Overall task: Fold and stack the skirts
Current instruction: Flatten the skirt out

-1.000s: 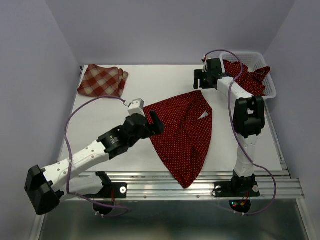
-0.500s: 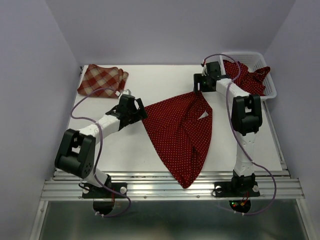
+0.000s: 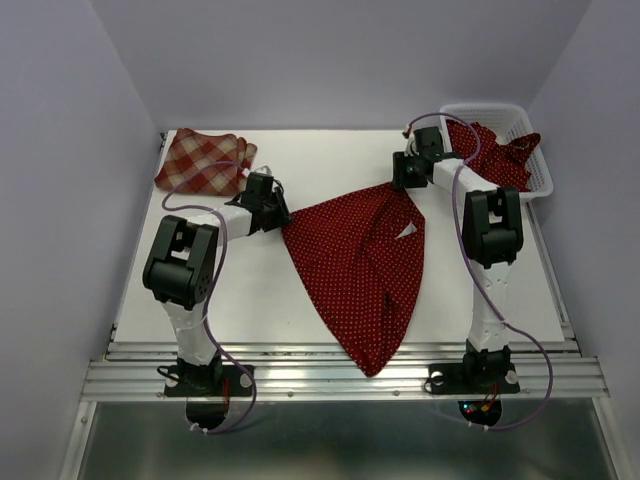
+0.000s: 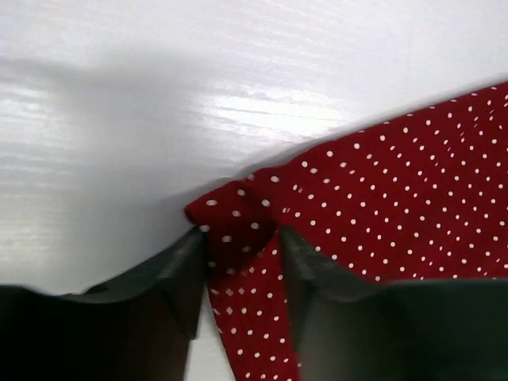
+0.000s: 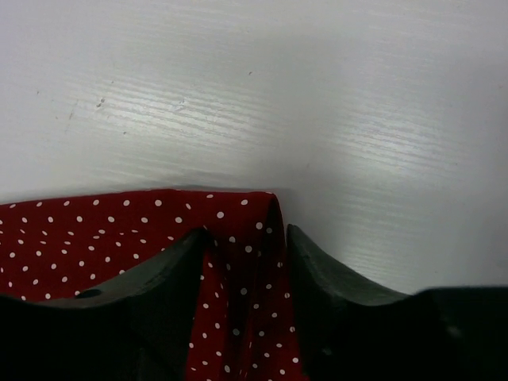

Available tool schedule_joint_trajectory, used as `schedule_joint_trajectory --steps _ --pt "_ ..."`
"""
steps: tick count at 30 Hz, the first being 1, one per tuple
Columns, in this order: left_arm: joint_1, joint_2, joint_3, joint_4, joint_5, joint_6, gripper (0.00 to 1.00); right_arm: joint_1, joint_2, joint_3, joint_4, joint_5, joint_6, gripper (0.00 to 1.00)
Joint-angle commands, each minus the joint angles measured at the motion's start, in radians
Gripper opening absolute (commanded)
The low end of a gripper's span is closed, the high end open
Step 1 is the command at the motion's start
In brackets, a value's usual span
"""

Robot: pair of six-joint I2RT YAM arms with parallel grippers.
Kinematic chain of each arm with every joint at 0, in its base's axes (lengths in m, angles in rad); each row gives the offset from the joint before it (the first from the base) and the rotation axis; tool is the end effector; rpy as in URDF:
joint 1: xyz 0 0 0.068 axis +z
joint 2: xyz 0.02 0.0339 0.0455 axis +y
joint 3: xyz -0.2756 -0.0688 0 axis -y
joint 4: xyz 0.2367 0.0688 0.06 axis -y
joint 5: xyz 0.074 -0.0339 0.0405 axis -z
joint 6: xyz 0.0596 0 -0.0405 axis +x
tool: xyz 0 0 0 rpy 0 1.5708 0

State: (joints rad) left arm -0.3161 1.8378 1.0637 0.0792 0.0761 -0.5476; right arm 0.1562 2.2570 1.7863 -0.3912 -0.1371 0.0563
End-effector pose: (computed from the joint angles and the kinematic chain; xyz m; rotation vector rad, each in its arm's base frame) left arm 0.3849 -0.1306 0.1713 -0.2270 2.3106 -0.5352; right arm 0.5118 0.0888 0.1719 -0.1836 2.4321 0.2622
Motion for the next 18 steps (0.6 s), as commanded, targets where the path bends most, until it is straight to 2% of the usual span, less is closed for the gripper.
schedule_joint_trajectory --steps 1,3,4,7,9,12,13,17,18 --pt "0.002 0.038 0.038 0.010 0.066 0.034 0.40 -0.012 0.022 -0.001 0.025 -0.057 -0.007 0.47" --pt "0.002 0.040 0.028 0.019 0.085 0.032 0.18 -0.012 0.022 -0.004 0.026 -0.081 -0.013 0.36" --pt "0.002 0.034 0.025 0.024 0.094 0.031 0.00 -0.012 0.019 -0.005 0.026 -0.091 -0.016 0.23" --pt "0.002 -0.020 0.027 0.027 0.091 0.038 0.00 -0.012 -0.010 -0.005 0.038 -0.130 -0.033 0.01" --pt "0.002 -0.098 0.035 0.030 0.085 0.047 0.00 -0.012 -0.046 -0.022 0.064 -0.131 -0.030 0.01" --pt "0.002 -0.201 0.050 0.040 0.065 0.058 0.00 -0.012 -0.192 -0.112 0.161 -0.111 -0.007 0.01" --pt "0.000 -0.275 0.059 0.042 0.053 0.060 0.00 -0.012 -0.291 -0.181 0.217 -0.081 0.013 0.01" --pt "-0.001 -0.489 0.058 0.059 0.053 0.060 0.00 -0.012 -0.517 -0.329 0.325 -0.001 0.059 0.01" --pt "-0.005 -0.536 0.055 0.071 0.053 0.057 0.00 -0.012 -0.637 -0.396 0.342 0.008 0.080 0.01"
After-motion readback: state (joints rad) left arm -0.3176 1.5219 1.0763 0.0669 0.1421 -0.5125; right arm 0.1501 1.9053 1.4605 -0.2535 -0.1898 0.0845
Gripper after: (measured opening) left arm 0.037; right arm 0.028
